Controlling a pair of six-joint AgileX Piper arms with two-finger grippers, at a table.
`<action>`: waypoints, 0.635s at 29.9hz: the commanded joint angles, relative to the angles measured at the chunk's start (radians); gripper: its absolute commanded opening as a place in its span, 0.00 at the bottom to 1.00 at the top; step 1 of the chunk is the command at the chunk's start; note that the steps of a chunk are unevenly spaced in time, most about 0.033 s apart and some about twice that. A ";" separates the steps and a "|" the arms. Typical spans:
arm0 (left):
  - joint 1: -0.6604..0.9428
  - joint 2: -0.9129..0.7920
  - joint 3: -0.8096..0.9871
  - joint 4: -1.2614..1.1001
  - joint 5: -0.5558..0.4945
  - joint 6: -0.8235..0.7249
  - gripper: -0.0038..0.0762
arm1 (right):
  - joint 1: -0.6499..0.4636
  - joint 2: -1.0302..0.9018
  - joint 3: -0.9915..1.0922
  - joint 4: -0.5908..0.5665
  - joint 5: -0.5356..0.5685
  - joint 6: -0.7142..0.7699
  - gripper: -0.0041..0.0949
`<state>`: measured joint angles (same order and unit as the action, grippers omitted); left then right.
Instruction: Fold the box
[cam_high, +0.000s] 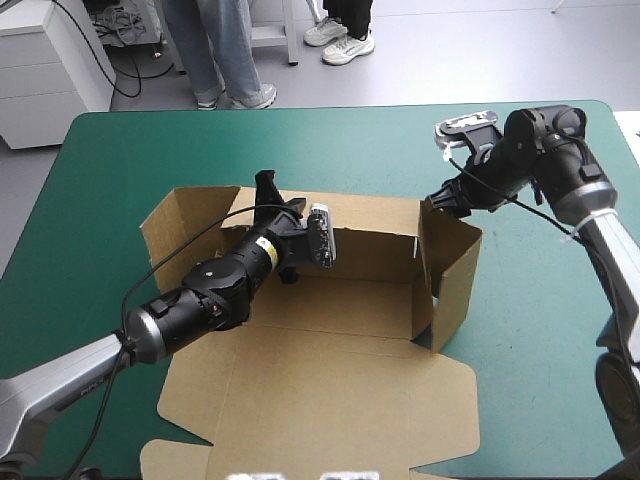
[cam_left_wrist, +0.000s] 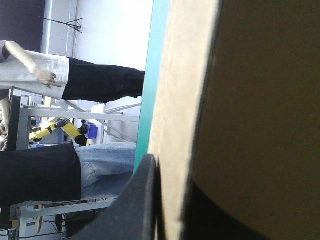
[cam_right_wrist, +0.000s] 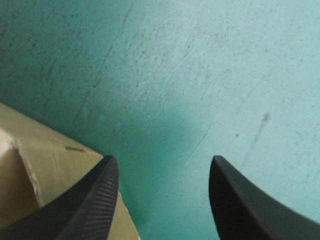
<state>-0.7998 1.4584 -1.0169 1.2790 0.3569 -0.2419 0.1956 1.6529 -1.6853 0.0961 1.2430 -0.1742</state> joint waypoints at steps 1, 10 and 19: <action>-0.002 -0.028 -0.017 -0.032 0.032 -0.017 0.05 | -0.008 -0.113 0.059 0.012 0.009 -0.025 0.55; -0.002 -0.028 -0.017 -0.032 0.032 -0.017 0.05 | -0.008 -0.233 0.276 0.192 0.009 -0.161 0.54; -0.002 -0.027 -0.017 -0.032 0.026 -0.017 0.05 | -0.007 -0.287 0.420 0.376 -0.003 -0.275 0.53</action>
<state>-0.7998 1.4584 -1.0169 1.2790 0.3560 -0.2419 0.1956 1.4178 -1.2673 0.4021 1.2387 -0.4141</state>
